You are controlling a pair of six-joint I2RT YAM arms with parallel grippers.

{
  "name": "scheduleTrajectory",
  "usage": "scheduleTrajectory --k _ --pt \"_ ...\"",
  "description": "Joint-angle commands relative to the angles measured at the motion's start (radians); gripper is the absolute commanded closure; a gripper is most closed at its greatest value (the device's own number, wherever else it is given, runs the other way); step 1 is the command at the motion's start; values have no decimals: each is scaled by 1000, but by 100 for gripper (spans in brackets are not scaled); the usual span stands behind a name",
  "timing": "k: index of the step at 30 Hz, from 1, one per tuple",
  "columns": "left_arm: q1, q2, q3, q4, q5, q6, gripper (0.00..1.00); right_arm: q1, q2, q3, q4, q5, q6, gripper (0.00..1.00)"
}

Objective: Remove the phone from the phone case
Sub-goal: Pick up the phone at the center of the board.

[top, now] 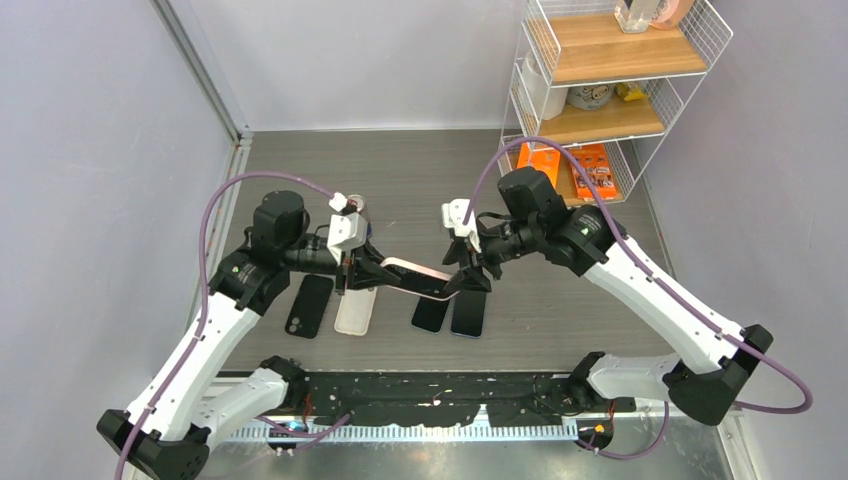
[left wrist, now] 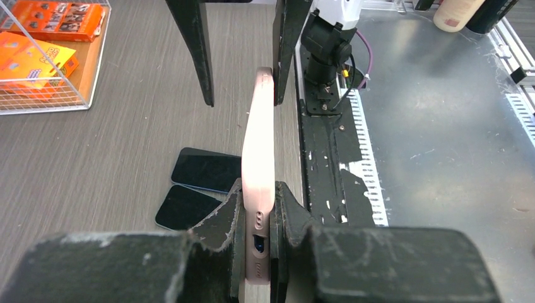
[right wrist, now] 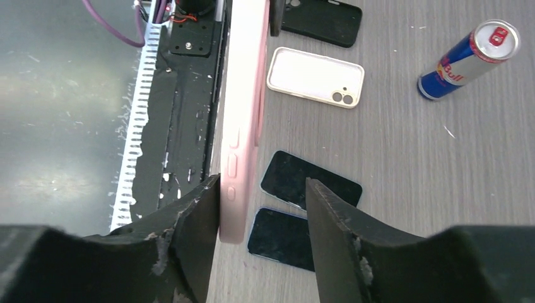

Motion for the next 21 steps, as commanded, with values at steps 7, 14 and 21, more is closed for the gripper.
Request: scheduleTrajectory --k 7,14,21 --pt "-6 -22 -1 189 -24 -60 100 -8 89 32 5 -134 45 54" --pt "-6 -33 -38 230 -57 -98 100 -13 95 43 -10 -141 34 90" --pt "-6 -32 -72 298 -73 -221 54 -42 24 0 -6 -104 13 95"
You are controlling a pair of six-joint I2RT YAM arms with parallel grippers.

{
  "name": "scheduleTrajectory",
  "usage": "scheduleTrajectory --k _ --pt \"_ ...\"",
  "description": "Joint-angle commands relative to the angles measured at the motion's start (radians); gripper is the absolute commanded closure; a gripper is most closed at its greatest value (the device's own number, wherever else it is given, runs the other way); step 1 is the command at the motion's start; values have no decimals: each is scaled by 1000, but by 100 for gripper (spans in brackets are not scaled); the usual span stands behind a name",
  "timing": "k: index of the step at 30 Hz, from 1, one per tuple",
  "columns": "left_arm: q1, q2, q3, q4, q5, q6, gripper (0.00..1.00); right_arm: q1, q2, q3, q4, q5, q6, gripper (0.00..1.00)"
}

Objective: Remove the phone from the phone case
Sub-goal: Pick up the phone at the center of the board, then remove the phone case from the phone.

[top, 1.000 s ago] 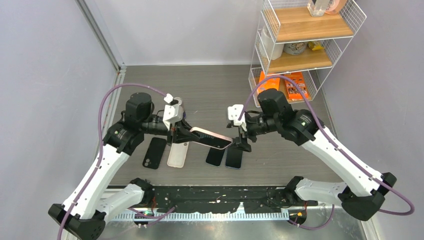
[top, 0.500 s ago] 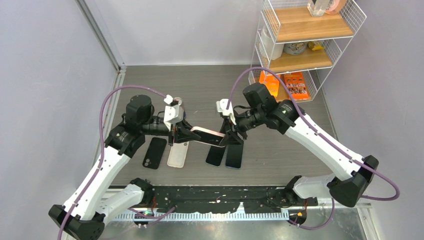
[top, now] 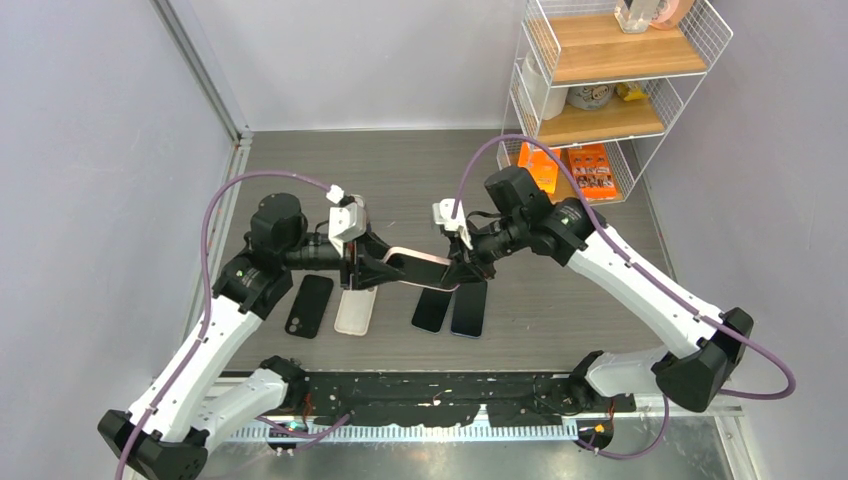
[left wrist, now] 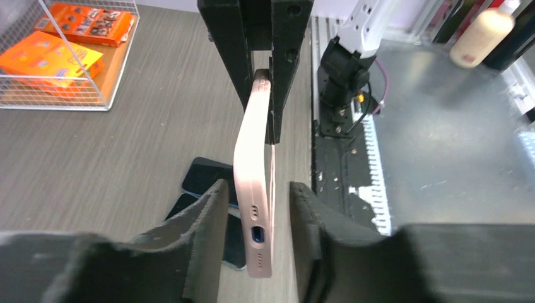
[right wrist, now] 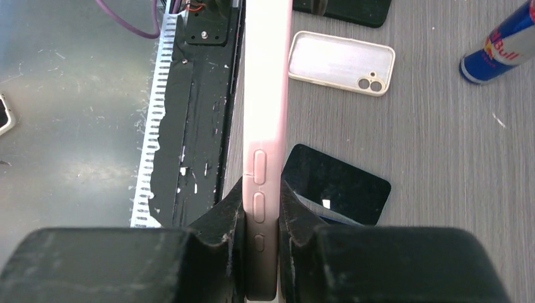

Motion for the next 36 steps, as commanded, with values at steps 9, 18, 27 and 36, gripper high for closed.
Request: scheduleTrajectory --k 9,18,27,36 --pt "-3 34 -10 212 -71 -280 13 -24 -152 -115 57 45 -56 95" --pt "-3 67 -113 469 -21 -584 21 -23 -139 -139 93 86 -51 94" --pt "-5 100 -144 554 5 -671 42 -23 -106 -102 74 86 -51 95" --pt "-11 104 -181 576 7 -668 57 -23 -103 -99 75 82 -50 95"
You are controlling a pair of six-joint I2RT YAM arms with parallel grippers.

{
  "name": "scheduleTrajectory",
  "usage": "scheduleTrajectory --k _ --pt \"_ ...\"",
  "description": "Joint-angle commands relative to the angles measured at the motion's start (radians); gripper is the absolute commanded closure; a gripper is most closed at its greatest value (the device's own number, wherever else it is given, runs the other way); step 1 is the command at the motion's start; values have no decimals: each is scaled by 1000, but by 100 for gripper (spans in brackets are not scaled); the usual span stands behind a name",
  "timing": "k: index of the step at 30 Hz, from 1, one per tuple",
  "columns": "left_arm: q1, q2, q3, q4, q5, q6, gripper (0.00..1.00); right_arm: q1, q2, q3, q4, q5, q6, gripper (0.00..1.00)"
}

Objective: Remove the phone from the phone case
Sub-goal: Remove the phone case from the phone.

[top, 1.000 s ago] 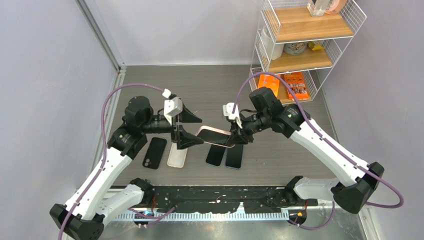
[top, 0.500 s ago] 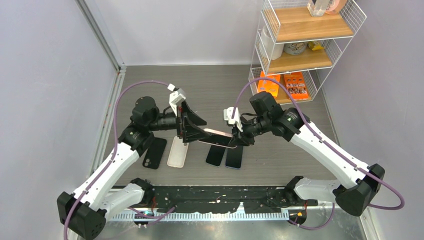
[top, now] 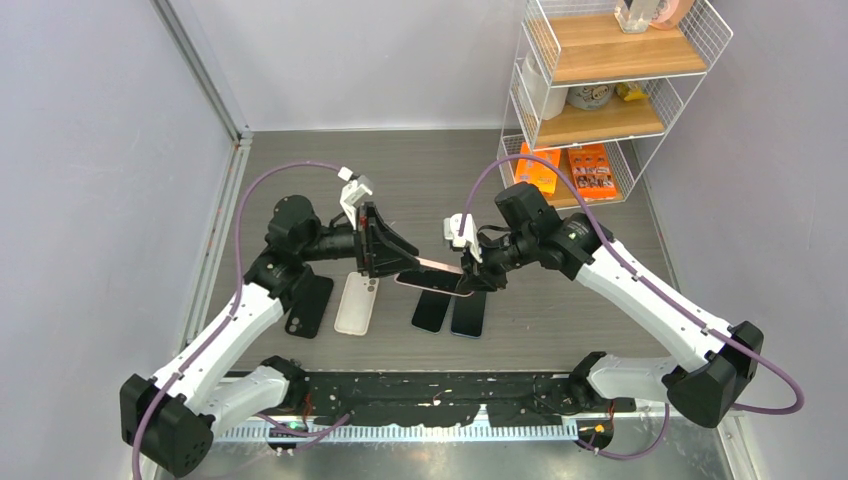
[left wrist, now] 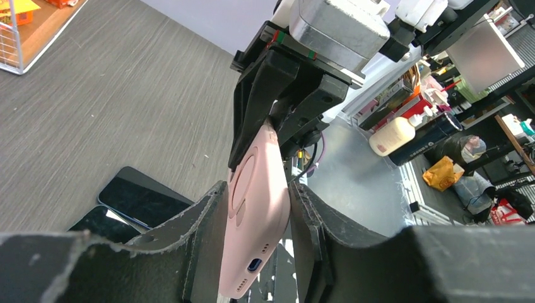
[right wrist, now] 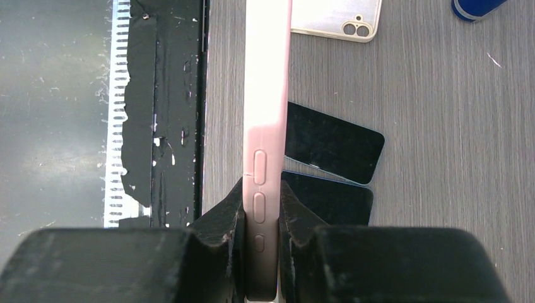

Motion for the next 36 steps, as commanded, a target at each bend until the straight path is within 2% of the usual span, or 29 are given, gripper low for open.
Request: scheduleTrajectory --k 1,3,7,13,26,36 --pt "-9 3 -17 66 21 -15 57 0 -6 60 64 -32 -8 95" --pt "-13 7 -18 67 21 -15 60 -1 -3 62 65 -33 -8 95" --pt "-18 14 -22 84 13 -28 73 0 1 65 66 -30 -6 95" --pt "-18 33 -62 180 -34 -135 99 0 6 62 78 -6 -1 95" --pt "-11 147 -94 277 -71 -405 100 3 -61 84 101 93 -16 94" --pt "-13 300 -37 305 -35 -499 100 20 -103 79 106 140 -51 95"
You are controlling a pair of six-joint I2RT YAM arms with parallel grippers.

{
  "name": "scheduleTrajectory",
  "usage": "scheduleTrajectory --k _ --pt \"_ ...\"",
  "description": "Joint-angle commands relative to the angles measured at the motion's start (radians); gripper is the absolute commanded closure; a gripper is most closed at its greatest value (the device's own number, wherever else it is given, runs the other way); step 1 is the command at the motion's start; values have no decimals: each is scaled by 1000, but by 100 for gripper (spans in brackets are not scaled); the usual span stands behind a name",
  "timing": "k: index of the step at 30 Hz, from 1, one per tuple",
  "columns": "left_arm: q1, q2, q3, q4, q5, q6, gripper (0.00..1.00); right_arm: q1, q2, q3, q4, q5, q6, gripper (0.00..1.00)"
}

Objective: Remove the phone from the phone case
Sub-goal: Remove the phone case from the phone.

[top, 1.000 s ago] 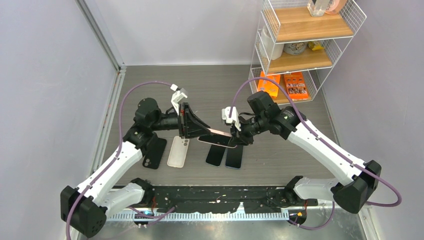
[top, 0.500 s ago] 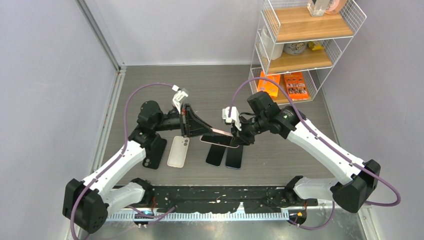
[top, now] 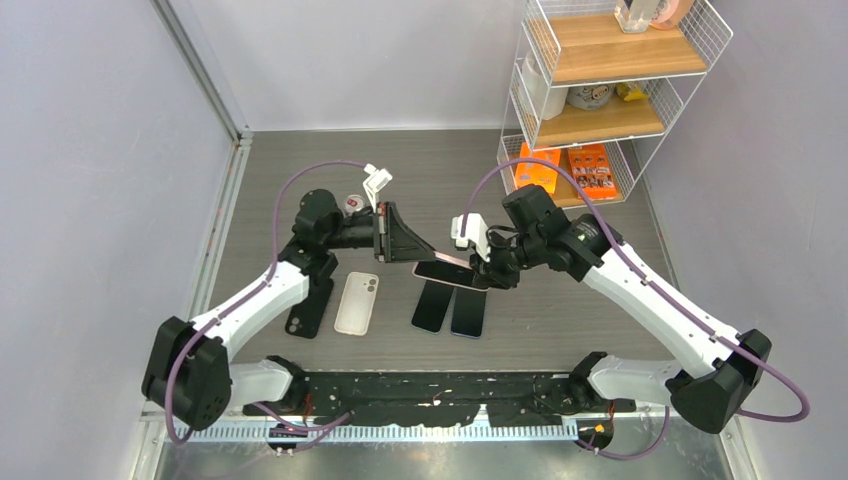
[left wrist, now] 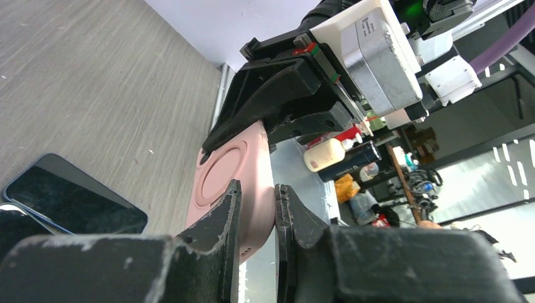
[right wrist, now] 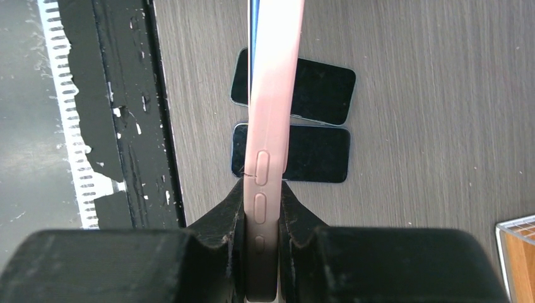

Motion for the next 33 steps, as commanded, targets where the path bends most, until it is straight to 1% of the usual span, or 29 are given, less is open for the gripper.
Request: scheduleTrajectory --k 1,7,13,19,33 --pt "-1 81 17 -23 -75 -124 100 31 -76 72 186 -42 -63 95" --pt "-2 160 28 46 -63 -196 100 39 -85 66 181 -24 -94 95" --pt "-8 222 59 67 -50 -217 100 49 -101 55 175 -1 -117 95" --pt "-16 262 70 66 -54 -205 100 58 -114 47 174 11 -133 95" --pt "-18 303 98 -12 -62 -134 100 80 -117 68 153 30 -151 95"
